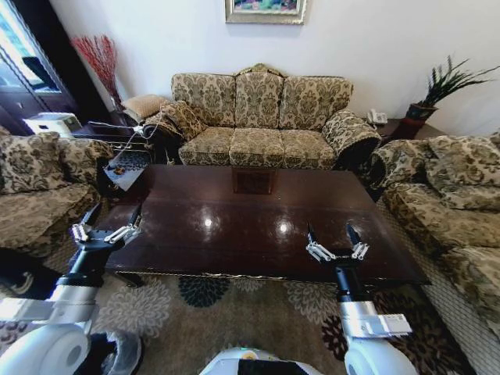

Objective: Move to the front of the table and place the trash on the table into the trash bin.

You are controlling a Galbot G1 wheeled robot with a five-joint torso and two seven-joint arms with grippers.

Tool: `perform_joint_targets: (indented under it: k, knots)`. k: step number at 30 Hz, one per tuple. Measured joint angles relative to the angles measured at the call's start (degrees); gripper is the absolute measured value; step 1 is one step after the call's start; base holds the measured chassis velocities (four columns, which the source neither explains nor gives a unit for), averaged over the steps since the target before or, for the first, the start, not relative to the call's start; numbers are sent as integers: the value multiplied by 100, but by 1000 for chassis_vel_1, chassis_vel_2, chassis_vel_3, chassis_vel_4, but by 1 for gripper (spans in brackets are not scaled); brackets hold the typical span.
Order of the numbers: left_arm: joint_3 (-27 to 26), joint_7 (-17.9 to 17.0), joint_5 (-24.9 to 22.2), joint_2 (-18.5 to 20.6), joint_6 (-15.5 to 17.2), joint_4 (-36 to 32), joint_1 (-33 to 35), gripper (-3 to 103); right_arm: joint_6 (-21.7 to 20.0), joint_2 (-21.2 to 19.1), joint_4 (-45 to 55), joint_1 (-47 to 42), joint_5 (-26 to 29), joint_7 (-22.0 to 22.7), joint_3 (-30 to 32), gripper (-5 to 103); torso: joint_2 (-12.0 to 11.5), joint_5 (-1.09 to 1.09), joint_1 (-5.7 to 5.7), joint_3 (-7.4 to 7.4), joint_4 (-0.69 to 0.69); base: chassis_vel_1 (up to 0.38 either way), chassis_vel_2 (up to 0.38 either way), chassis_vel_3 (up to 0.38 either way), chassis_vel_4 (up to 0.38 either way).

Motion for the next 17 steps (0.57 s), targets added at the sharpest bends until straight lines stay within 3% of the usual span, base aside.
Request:
perform_joint_targets:
  k: [17]
  knots:
    - [0, 0, 0, 0, 0, 0, 0, 100, 0, 0, 0, 0, 0, 0, 0, 100, 8, -1, 4, 4, 0, 0, 0, 0, 0]
